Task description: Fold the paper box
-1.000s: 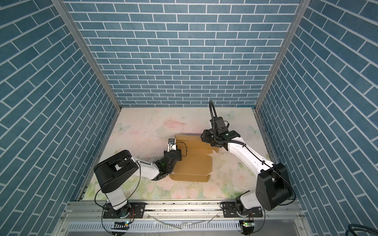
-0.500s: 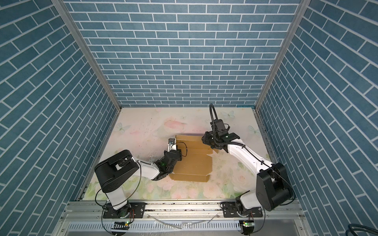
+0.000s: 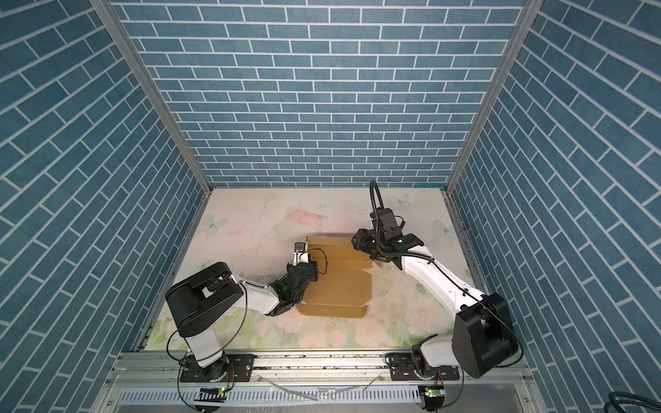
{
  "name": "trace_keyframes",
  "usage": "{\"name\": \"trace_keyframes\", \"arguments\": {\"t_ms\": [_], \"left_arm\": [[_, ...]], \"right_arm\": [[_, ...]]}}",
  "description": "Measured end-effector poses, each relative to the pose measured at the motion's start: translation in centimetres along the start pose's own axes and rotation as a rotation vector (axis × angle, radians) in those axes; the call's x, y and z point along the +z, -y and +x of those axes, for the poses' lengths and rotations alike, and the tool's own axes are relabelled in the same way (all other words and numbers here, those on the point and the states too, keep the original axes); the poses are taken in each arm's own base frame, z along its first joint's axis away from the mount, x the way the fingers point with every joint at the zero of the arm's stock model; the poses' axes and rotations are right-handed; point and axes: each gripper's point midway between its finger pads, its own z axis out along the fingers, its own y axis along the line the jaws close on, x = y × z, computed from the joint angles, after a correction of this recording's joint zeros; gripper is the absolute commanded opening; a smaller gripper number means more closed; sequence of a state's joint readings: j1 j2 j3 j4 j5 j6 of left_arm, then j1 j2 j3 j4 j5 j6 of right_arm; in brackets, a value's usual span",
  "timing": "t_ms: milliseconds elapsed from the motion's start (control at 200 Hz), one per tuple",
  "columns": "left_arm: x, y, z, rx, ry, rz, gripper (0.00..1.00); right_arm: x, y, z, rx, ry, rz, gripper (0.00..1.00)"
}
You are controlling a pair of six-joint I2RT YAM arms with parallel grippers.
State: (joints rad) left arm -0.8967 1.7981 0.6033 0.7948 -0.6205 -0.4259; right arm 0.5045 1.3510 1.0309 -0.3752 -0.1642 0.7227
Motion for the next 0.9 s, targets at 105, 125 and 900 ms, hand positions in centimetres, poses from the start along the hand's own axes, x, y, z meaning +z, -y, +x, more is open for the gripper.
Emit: {"name": "trace_keyframes", "arguments": {"t_ms": [105,125,900], "left_arm": [[0.0,-0.1,0.0,0.001,0.000,-0.003,0.05],[0.0,0.0,0.0,0.002,-0.001,-0.003,0.05],[0.4,0.3,-0.1,0.015,-0.027,-0.021,0.04]], "right_arm": [[-1.6,-0.4,-0.4,-0.029,0.032,-0.013,0.63],[-1.9,-0.6,-0.5,-0.035,0.041,-0.017,0.64],[-1.2,6.8,8.4,-0.110,-0.052,0.078,0.68]]}}
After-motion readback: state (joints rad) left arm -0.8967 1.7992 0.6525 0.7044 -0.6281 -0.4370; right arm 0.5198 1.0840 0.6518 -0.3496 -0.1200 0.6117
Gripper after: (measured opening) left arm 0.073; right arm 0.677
